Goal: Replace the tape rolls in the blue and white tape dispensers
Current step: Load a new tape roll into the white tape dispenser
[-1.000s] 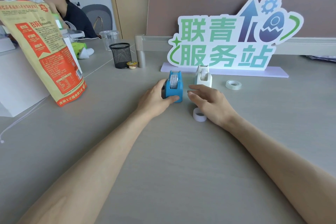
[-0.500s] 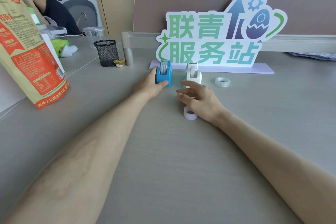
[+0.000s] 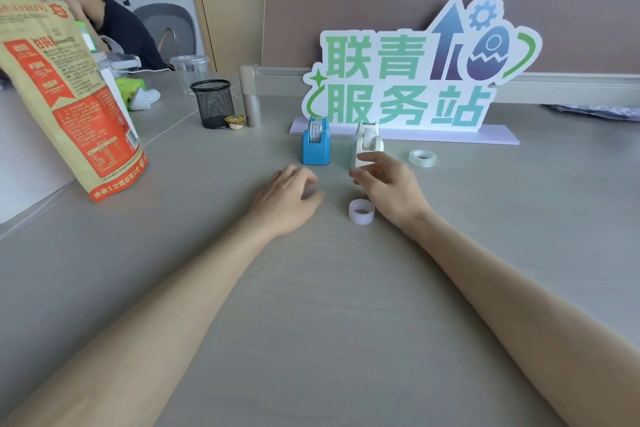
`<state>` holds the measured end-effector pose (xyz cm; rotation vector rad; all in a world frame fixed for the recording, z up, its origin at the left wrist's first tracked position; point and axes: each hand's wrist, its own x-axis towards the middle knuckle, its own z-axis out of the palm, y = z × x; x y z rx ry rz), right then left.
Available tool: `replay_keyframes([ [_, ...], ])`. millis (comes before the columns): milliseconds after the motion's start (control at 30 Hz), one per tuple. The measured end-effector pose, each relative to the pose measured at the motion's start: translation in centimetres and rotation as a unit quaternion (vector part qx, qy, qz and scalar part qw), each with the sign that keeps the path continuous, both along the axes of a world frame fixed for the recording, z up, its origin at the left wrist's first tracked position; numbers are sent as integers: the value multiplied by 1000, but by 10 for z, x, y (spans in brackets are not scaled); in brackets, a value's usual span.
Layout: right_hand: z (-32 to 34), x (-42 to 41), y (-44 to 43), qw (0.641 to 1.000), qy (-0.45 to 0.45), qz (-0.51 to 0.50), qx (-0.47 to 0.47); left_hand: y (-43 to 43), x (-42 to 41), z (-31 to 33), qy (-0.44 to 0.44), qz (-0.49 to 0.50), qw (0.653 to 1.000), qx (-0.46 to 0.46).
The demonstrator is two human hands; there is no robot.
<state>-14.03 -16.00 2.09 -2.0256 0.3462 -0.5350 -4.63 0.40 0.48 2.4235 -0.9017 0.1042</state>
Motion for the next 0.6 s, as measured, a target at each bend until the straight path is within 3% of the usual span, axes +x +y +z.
replay_keyframes([
  [100, 1, -3, 2, 1000, 3, 1, -23, 4, -24, 4, 44, -65, 997, -2],
  [233, 2, -3, 1, 1000, -5, -20, -20, -10, -37, 9, 52, -56, 997, 19],
  [400, 4, -5, 1, 999, -14, -40, -12, -28, -34, 4, 91, -108, 989, -37],
  [600, 3, -3, -3, 998, -35, -59, -7, -14, 7, 5, 90, 43, 982, -163],
])
